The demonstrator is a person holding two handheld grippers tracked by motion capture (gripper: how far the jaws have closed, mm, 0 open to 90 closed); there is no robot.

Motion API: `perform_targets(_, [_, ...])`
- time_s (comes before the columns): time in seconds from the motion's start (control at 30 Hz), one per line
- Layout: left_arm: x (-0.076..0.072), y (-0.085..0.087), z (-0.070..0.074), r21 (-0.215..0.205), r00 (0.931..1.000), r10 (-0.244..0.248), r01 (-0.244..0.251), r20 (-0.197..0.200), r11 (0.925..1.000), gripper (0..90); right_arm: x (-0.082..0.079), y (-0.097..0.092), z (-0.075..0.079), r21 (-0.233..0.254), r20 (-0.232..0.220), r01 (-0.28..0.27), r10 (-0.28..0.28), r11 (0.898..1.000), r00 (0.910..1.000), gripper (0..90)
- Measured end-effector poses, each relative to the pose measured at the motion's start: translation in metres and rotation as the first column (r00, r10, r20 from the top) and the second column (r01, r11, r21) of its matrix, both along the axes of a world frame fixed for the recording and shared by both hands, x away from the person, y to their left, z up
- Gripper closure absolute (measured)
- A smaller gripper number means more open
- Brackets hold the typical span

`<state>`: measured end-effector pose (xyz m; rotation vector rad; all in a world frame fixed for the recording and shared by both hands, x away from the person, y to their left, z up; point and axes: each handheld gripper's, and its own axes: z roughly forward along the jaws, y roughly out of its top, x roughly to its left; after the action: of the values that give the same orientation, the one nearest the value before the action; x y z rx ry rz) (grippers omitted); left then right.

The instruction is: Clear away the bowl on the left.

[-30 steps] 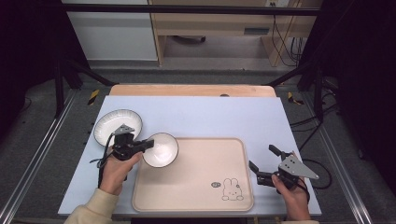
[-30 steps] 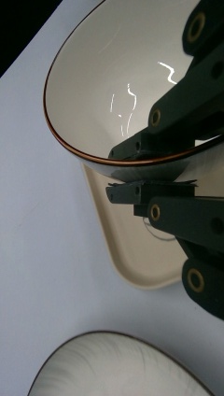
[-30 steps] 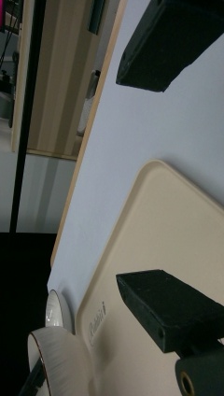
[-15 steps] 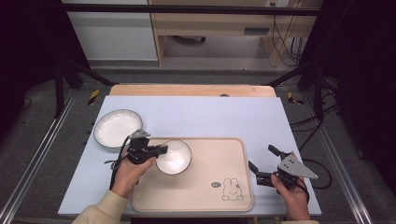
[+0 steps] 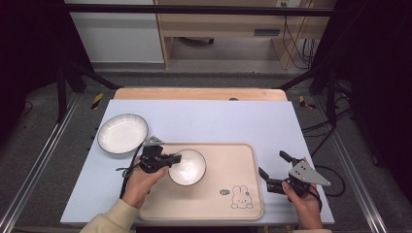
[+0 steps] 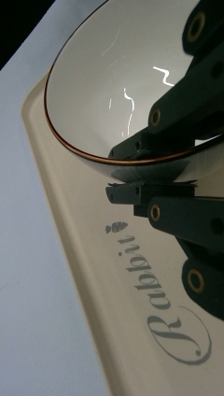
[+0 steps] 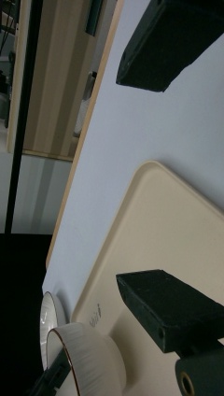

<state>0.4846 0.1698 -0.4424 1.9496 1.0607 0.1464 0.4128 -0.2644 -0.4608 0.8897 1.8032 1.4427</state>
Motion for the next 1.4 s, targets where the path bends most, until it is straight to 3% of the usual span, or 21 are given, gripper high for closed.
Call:
perform_targets(0.67, [-0.004,-0.018,-0.007,0.025,0.9986,-0.049,0.049,-0.020,0.9985,81.2,0.000,-0.001,0.000,0.003,-0.003,0.010,-0.010,1.000,0.9999,5.8])
perform_targets(1.4, [-0.003,-0.024,-0.010,0.023,0.9975,-0.057,0.058,-0.042,0.9981,81.2,0.000,-0.001,0.000,0.004,-0.007,0.011,-0.011,1.000,0.9999,5.8])
